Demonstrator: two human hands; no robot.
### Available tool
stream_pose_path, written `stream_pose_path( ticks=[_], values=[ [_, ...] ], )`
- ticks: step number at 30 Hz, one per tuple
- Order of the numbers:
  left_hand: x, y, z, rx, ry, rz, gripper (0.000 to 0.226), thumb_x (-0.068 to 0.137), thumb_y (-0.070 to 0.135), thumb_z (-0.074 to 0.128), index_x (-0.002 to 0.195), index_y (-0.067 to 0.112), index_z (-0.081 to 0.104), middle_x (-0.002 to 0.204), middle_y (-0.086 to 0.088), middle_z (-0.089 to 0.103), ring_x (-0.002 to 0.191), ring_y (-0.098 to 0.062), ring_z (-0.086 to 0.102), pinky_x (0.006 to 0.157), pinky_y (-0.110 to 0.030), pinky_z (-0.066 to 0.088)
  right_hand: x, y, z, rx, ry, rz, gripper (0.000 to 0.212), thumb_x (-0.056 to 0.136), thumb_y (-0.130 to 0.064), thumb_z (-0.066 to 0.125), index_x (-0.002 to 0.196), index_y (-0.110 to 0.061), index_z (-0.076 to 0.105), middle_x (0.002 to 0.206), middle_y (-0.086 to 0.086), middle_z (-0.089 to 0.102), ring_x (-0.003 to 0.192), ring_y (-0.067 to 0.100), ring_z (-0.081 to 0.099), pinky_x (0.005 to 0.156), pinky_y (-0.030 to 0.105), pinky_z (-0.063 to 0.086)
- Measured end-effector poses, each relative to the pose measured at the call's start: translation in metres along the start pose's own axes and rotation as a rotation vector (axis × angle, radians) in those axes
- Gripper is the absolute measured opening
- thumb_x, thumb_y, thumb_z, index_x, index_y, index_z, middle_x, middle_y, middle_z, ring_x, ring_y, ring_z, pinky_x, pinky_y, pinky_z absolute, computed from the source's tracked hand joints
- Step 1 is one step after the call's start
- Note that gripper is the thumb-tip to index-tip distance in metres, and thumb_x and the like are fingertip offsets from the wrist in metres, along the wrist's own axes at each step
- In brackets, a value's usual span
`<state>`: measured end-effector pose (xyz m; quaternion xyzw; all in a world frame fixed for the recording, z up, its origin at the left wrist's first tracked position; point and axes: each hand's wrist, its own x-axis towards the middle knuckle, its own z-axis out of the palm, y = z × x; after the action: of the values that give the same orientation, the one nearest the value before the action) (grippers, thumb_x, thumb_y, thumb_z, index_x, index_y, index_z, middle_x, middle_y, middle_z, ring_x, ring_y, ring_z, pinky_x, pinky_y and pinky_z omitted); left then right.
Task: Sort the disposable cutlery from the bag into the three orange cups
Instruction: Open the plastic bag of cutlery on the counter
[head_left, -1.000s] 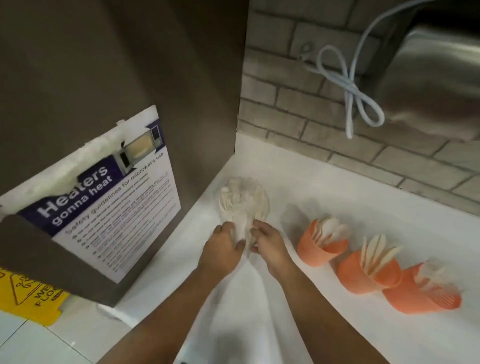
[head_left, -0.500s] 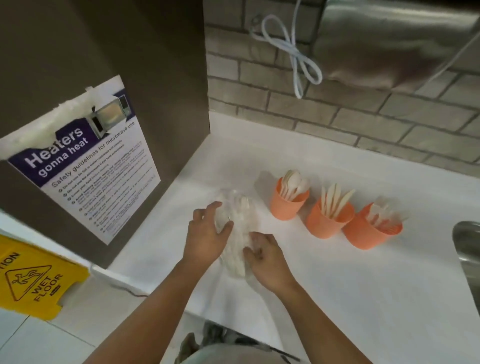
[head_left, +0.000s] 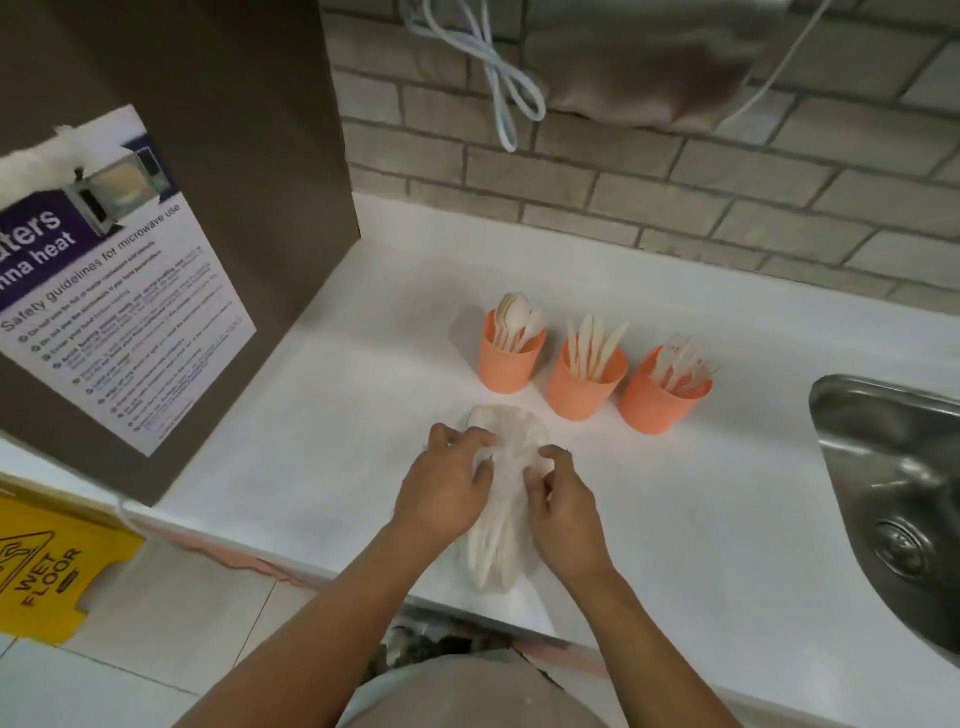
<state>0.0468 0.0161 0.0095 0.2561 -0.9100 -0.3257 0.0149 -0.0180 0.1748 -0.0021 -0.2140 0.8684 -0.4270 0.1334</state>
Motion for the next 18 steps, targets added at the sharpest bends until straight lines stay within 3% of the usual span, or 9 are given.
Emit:
stream_pose_path(
  ticks=[3, 6, 9, 12, 14, 17, 18],
  values=[
    [0.001, 0.012, 0.009, 0.100, 0.032, 0.060, 0.029, 0.100, 0.040, 0.056, 0.129, 0.039, 0.057, 0.121, -0.001, 0.047, 0.097, -0.025, 0.061, 0.085, -0.041, 0.058, 0.000, 0.011, -0.009, -0.021, -0.052, -0.031, 0.025, 0.102, -0.021, 0.057, 0.125, -0.028, 0.052, 0.088, -0.012, 0.064, 0.075, 0.002, 0.061, 0.065, 0.010, 0.041],
    [0.006, 0.021, 0.013, 0.146, 0.055, 0.082, 0.023, 0.098, 0.037, 0.059, 0.121, 0.034, 0.062, 0.118, -0.002, 0.050, 0.097, -0.026, 0.060, 0.081, -0.042, 0.058, 0.001, 0.019, -0.011, -0.056, 0.012, -0.048, 0.005, 0.098, -0.014, 0.059, 0.097, -0.019, 0.060, 0.079, -0.004, 0.062, 0.071, 0.012, 0.059, 0.065, 0.025, 0.045],
    [0.012, 0.025, 0.011, 0.091, 0.175, 0.128, 0.014, 0.097, 0.029, 0.063, 0.110, 0.028, 0.068, 0.113, -0.002, 0.055, 0.097, -0.025, 0.060, 0.078, -0.039, 0.057, 0.002, 0.018, -0.021, -0.051, 0.167, -0.078, 0.017, 0.097, -0.008, 0.059, 0.082, -0.015, 0.057, 0.073, -0.003, 0.060, 0.069, 0.011, 0.057, 0.063, 0.018, 0.041],
    [0.021, 0.023, 0.000, -0.157, 0.371, 0.100, 0.007, 0.096, 0.021, 0.065, 0.103, 0.023, 0.067, 0.108, 0.001, 0.059, 0.094, -0.021, 0.063, 0.080, -0.037, 0.054, 0.001, 0.022, -0.039, 0.014, 0.290, -0.039, 0.017, 0.098, -0.009, 0.059, 0.082, -0.014, 0.058, 0.072, -0.004, 0.061, 0.072, 0.008, 0.059, 0.063, 0.012, 0.040],
    [0.027, 0.022, -0.006, -0.296, 0.413, 0.063, 0.005, 0.096, 0.018, 0.064, 0.101, 0.021, 0.064, 0.104, 0.003, 0.061, 0.091, -0.018, 0.064, 0.082, -0.037, 0.054, 0.000, 0.028, -0.047, 0.025, 0.290, 0.010, 0.016, 0.098, -0.011, 0.060, 0.082, -0.014, 0.058, 0.073, -0.005, 0.061, 0.074, 0.006, 0.059, 0.063, 0.015, 0.038],
    [0.033, 0.023, -0.008, -0.222, 0.273, 0.183, 0.027, 0.095, 0.020, 0.067, 0.120, 0.026, 0.059, 0.113, 0.006, 0.060, 0.097, -0.010, 0.059, 0.083, -0.032, 0.052, 0.001, 0.035, -0.046, 0.011, 0.208, 0.053, 0.008, 0.095, -0.017, 0.064, 0.102, -0.018, 0.062, 0.096, -0.002, 0.058, 0.081, 0.010, 0.059, 0.072, 0.024, 0.043],
    [0.033, 0.026, -0.007, -0.147, 0.205, 0.246, 0.038, 0.094, 0.023, 0.068, 0.129, 0.031, 0.056, 0.116, 0.006, 0.058, 0.099, -0.009, 0.057, 0.082, -0.030, 0.051, 0.001, 0.033, -0.045, 0.017, 0.163, 0.067, 0.023, 0.094, -0.022, 0.066, 0.116, -0.021, 0.061, 0.108, -0.003, 0.054, 0.088, 0.013, 0.060, 0.078, 0.023, 0.046]
  ],
)
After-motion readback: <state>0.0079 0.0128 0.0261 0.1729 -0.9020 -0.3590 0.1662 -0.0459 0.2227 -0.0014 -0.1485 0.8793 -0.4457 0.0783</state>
